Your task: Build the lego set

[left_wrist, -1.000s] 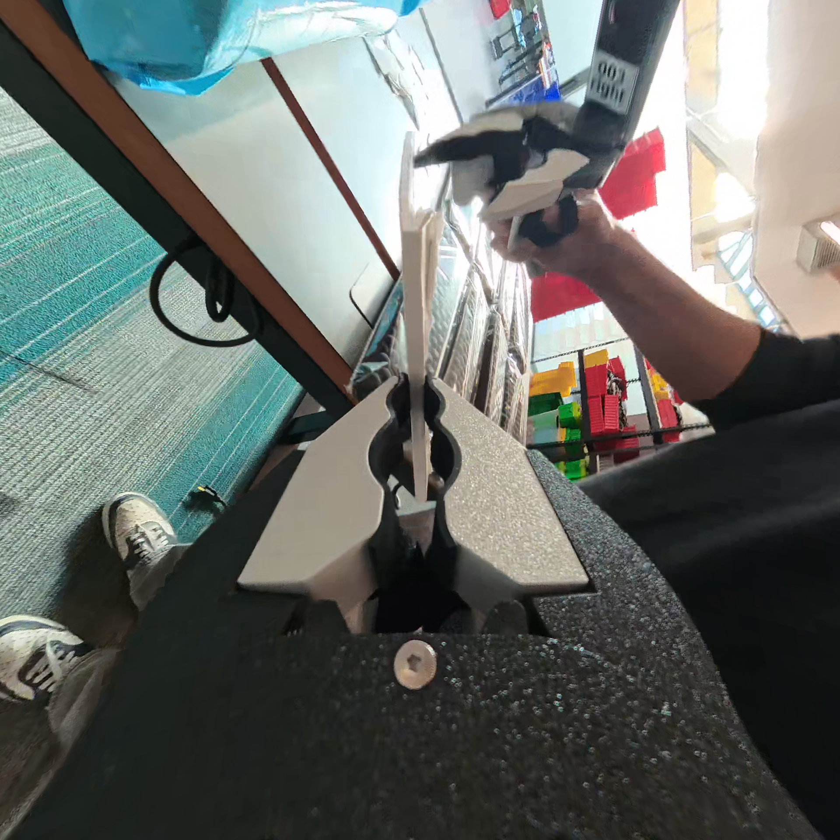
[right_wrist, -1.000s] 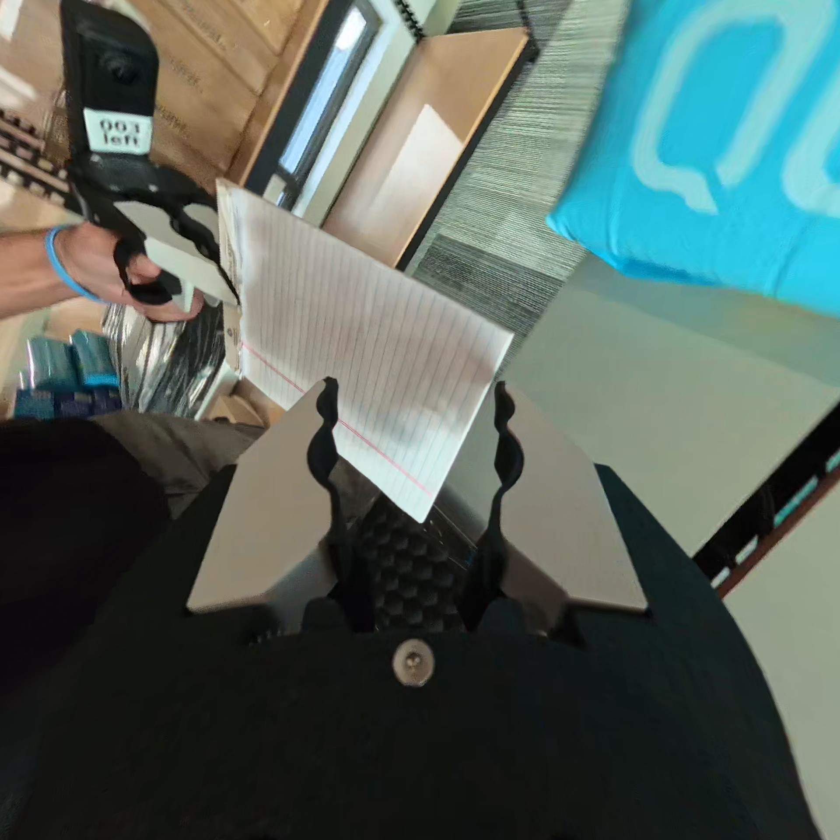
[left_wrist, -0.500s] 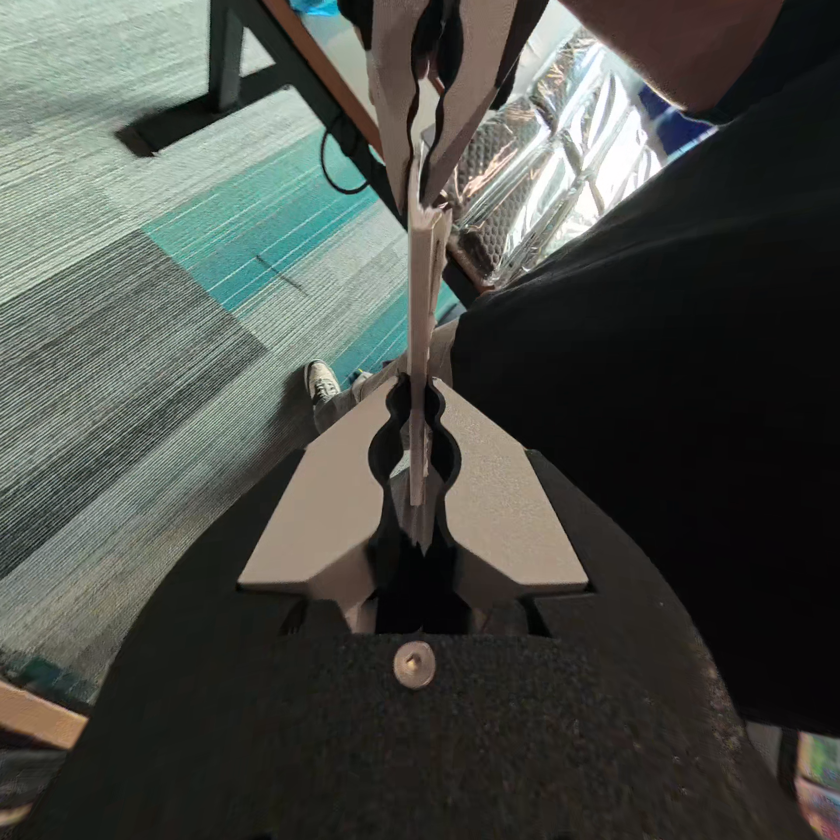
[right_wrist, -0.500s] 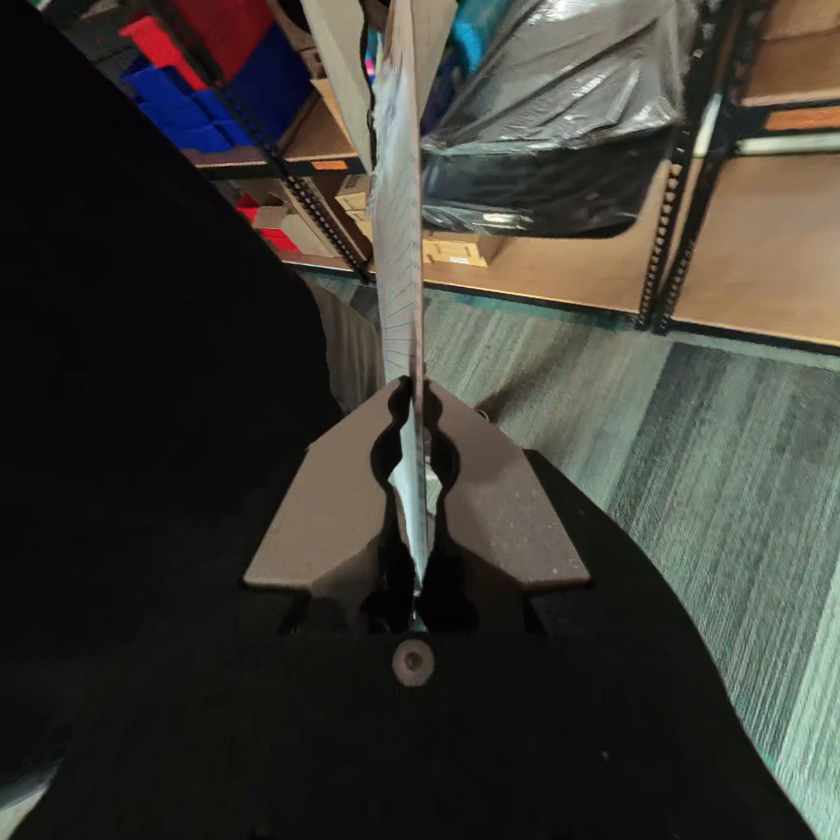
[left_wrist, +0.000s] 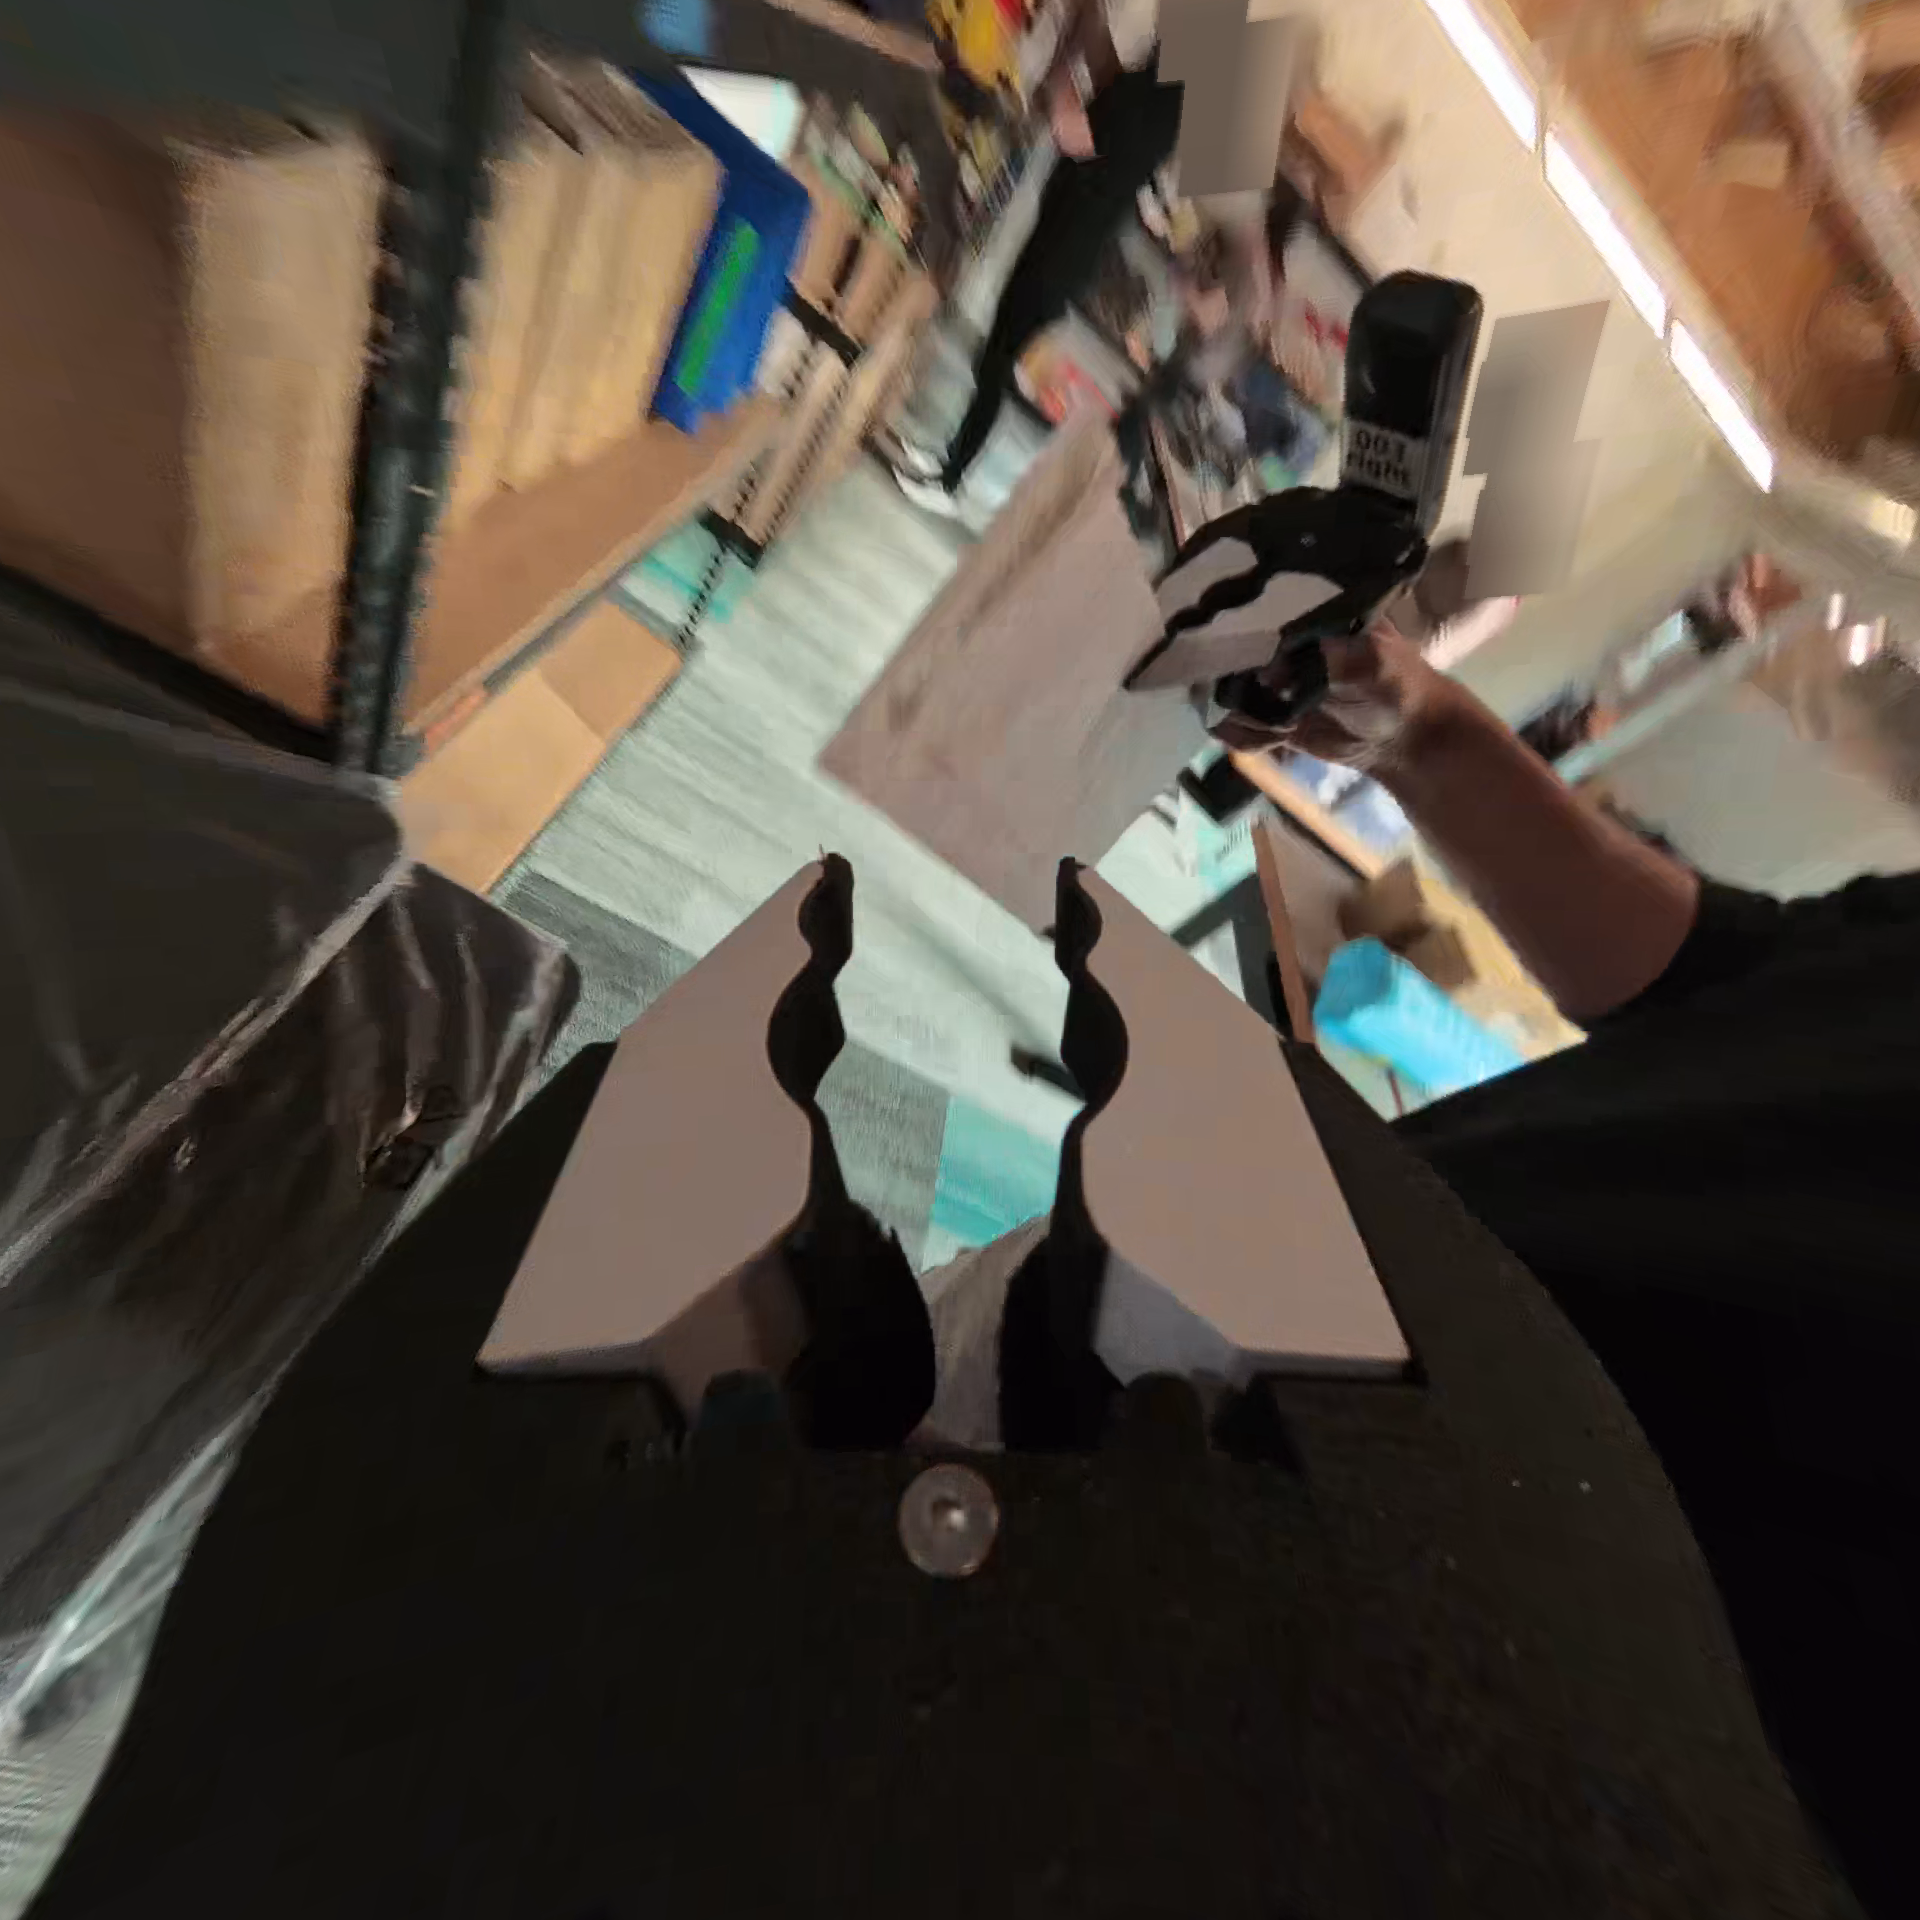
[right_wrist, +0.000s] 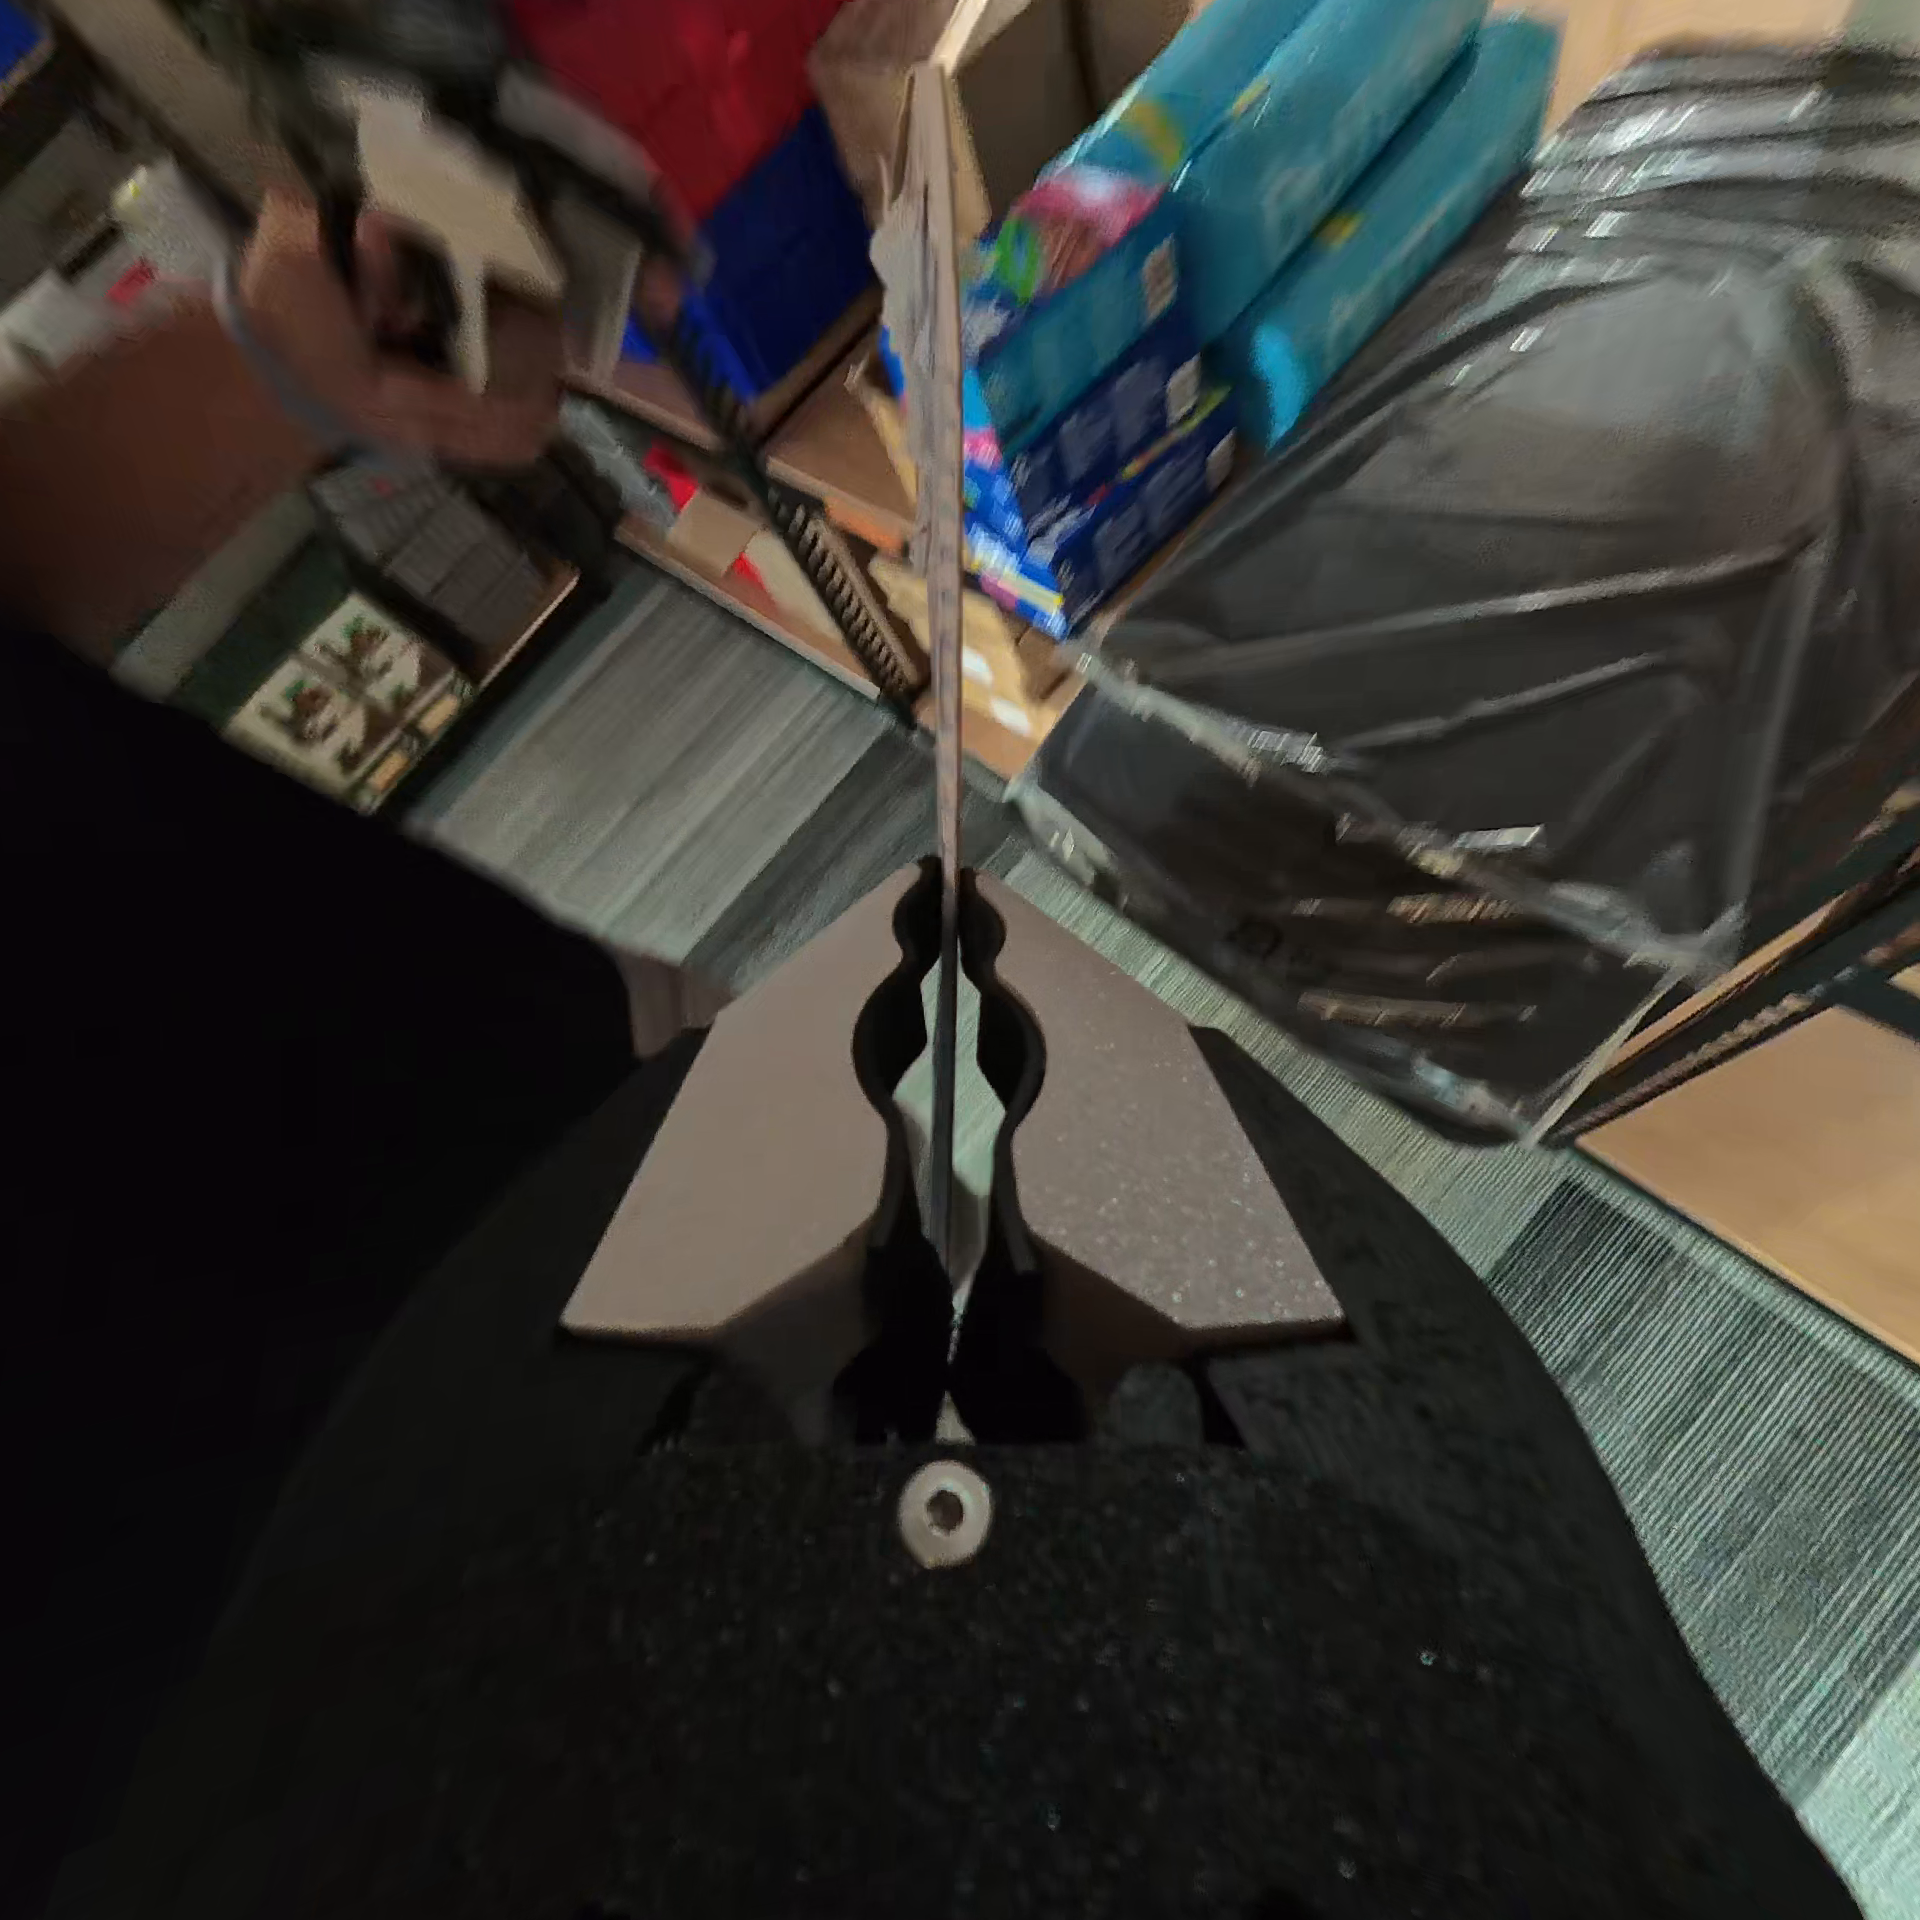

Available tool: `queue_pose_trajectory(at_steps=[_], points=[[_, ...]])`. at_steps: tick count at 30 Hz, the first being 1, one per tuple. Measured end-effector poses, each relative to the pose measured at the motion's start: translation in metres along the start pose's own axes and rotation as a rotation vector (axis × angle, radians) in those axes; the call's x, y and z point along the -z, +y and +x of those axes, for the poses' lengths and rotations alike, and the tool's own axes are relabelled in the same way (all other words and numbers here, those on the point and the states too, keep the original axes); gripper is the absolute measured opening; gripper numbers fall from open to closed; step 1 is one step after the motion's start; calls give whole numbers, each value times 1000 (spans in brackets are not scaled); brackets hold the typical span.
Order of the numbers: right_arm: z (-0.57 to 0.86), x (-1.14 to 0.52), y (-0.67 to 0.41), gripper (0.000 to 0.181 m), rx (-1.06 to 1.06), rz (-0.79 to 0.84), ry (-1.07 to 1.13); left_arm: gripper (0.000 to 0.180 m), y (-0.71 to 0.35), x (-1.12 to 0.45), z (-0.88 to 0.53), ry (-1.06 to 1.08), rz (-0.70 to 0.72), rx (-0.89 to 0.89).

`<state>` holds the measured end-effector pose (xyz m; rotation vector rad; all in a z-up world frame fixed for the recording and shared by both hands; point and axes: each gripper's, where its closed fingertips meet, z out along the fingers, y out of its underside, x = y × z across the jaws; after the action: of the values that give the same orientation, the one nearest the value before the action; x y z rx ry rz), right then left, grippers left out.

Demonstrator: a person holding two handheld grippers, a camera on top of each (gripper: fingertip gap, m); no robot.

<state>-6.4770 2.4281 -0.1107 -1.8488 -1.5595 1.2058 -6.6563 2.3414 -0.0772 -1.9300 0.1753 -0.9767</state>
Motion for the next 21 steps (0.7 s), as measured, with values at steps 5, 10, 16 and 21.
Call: queue_pose_trajectory(at_steps=[5, 10, 16, 21], points=[[73, -17, -184, 1, -127, 219, 79, 32, 11, 78, -38, -133, 193, 134], [148, -57, -333, 1, -207, 178, 134, 32, 32, 92, -37, -181, 217, 166], [224, -125, -392, 1, -356, 56, 199, 32, 21, 90, -29, -168, 362, 233], [279, -105, -379, 2, -345, 28, 434, 31, 23, 79, -36, -186, 371, 246]])
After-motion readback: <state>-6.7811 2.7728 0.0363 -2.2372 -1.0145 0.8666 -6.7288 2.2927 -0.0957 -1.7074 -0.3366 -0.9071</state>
